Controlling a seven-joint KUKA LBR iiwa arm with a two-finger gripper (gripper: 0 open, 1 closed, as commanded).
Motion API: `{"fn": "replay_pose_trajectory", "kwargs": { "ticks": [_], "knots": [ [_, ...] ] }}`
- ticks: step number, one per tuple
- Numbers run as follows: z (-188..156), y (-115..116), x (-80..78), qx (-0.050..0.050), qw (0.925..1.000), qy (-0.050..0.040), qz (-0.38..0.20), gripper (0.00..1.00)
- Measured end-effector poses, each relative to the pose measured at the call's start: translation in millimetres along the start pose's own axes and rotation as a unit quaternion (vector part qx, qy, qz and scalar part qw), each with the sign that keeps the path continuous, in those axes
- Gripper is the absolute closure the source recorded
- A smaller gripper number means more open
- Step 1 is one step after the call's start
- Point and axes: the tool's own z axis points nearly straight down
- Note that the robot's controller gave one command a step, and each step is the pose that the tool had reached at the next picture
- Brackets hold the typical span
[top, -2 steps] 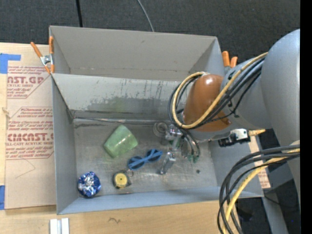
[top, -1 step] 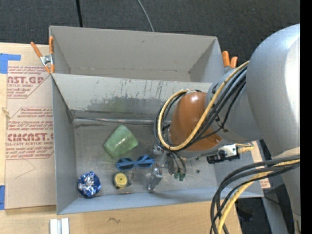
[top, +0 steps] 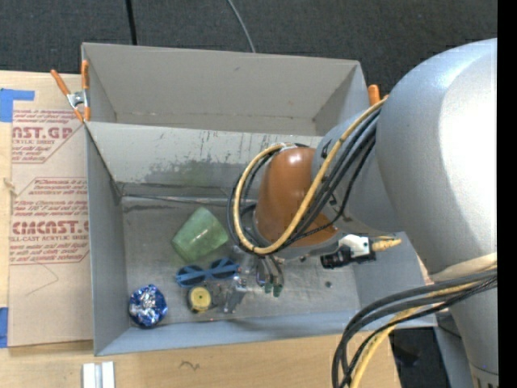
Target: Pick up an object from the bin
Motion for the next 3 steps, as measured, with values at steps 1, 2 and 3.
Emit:
{"fn": "replay_pose_trajectory", "kwargs": {
  "ticks": [1,2,3],
  "knots": [
    [-0.7,-1.2,1.6,0.001,1.0000,0.0051,0.000,1.00],
    [-125.6,-47.2,-42.7,0.000,0.9998,-0.0035,-0.019,1.00],
    [-121.2,-46.2,-40.1,0.001,0.9998,0.0009,-0.020,0.00]
  ]
}}
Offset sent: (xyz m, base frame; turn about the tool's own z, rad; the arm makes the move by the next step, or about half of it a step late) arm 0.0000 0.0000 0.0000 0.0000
